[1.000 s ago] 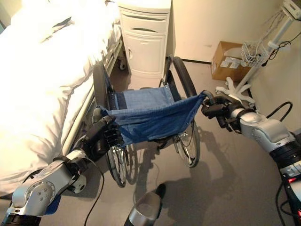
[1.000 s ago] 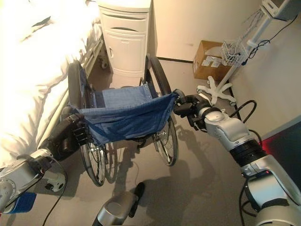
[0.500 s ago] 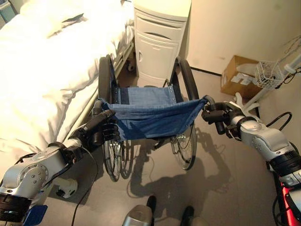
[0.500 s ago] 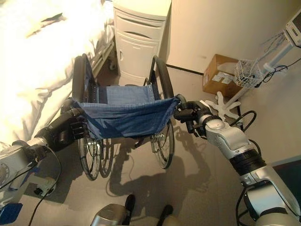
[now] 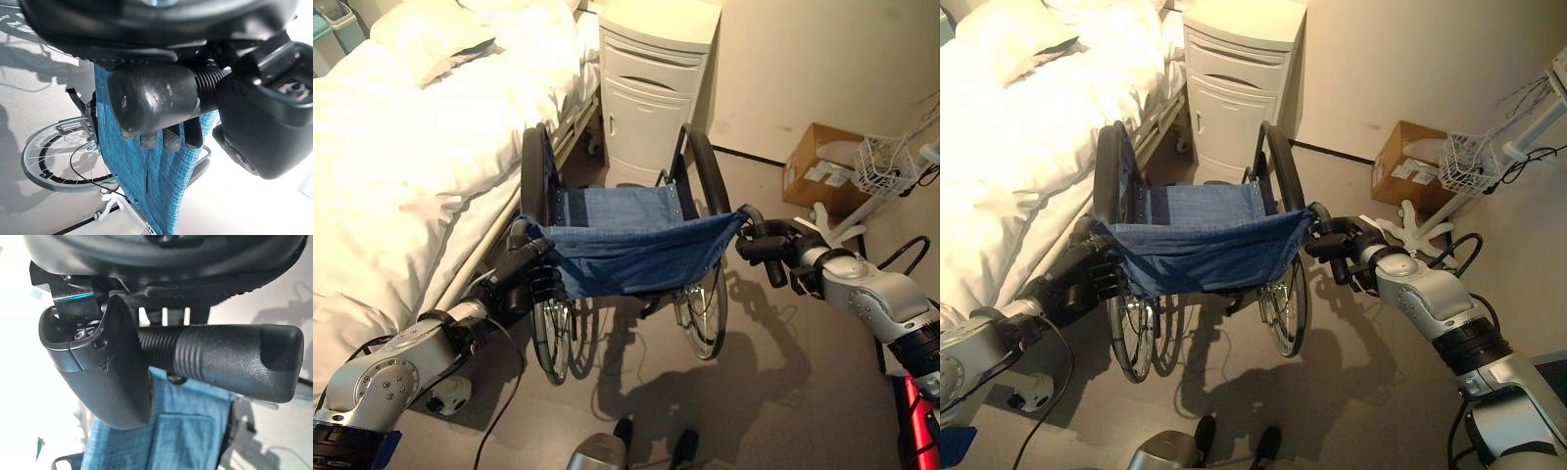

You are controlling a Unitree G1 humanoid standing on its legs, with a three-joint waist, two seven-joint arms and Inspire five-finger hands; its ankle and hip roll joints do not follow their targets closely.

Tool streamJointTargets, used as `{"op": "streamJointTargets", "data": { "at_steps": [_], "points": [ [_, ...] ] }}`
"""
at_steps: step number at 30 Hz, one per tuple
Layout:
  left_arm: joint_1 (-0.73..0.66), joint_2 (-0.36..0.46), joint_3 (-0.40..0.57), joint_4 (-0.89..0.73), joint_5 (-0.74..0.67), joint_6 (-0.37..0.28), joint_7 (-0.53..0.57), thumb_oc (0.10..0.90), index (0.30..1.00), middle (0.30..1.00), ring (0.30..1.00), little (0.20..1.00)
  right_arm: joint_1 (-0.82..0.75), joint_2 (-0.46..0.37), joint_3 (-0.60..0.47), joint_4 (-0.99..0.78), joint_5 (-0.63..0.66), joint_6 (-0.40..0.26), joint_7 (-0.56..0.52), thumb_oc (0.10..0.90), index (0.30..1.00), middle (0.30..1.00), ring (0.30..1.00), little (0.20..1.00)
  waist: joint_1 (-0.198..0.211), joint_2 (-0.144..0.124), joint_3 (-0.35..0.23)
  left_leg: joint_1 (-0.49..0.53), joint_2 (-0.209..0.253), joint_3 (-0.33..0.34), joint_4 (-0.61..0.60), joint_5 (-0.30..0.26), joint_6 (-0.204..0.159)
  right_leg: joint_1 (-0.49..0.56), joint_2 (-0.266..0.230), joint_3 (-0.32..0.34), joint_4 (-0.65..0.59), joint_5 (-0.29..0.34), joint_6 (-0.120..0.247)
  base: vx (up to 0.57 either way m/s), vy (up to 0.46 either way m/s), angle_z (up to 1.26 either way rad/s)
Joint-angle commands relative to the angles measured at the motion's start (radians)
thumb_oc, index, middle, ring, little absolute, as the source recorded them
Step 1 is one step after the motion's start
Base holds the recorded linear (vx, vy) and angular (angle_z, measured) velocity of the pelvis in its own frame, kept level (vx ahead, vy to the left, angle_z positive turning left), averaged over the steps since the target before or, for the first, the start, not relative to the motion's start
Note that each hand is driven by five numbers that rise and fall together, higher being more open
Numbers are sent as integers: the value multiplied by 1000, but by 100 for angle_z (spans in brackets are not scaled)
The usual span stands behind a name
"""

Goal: Push the wheelchair next to the bed

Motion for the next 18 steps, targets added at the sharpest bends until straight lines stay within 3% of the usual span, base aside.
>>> {"op": "streamJointTargets", "data": {
  "at_steps": [1, 9, 10, 11, 12, 13, 14, 18],
  "points": [
    [-101, -46, 46, 3, -21, -126, 11, 400, 300, 300, 300, 300, -125, -43, 49, -186, 8, -143, 84, 400, 300, 300, 300, 300, -49, 29, -125, -33, 86, -157, 42, 12, -151, 128, 19, -44, -45, -5, 34, 9, 12, -4],
    [-106, -57, 38, 15, -5, -123, 8, 400, 300, 300, 300, 300, -122, -33, 54, -179, 11, -133, 58, 400, 300, 300, 300, 300, -57, 43, -140, -3, 98, -136, -28, 31, -156, 121, 12, -54, -56, 0, 45, -16, 12, -1],
    [-105, -58, 38, 14, -4, -124, 12, 400, 300, 300, 300, 300, -120, -33, 54, -179, 10, -133, 54, 433, 349, 349, 349, 349, -58, 44, -141, -1, 98, -133, -31, 31, -155, 121, 12, -55, -56, -1, 45, -52, 24, -5],
    [-103, -57, 40, 11, 0, -127, 18, 400, 300, 300, 300, 300, -117, -33, 52, -179, 12, -132, 46, 626, 639, 639, 639, 639, -59, 44, -141, 2, 99, -130, -35, 32, -155, 121, 12, -55, -56, -1, 45, -59, 26, -3],
    [-103, -56, 44, 10, 5, -130, 32, 623, 634, 634, 634, 634, -110, -32, 46, -178, 10, -130, 37, 800, 900, 900, 900, 900, -61, 45, -143, 7, 99, -126, -38, 31, -154, 122, 11, -56, -56, -1, 46, -48, 21, -2],
    [-103, -56, 45, 11, 6, -129, 34, 733, 799, 799, 799, 799, -108, -32, 44, -177, 9, -130, 36, 800, 900, 900, 900, 900, -62, 45, -143, 8, 99, -125, -39, 31, -153, 122, 11, -56, -56, 0, 47, -56, 18, 0],
    [-104, -52, 52, 17, 19, -142, 54, 800, 900, 900, 900, 900, -99, -36, 33, -174, -5, -134, 31, 800, 900, 900, 900, 900, -65, 44, -144, 11, 98, -120, -40, 29, -151, 123, 9, -55, -56, 0, 48, -37, 9, 0],
    [-108, -30, 96, 42, 32, -178, 80, 800, 900, 900, 900, 900, -90, -62, -1, -164, -14, -135, 21, 800, 900, 900, 900, 900, -72, 45, -147, 17, 96, -111, -43, 28, -147, 125, 11, -52, -56, 2, 48, -34, 7, 1]
  ]
}}
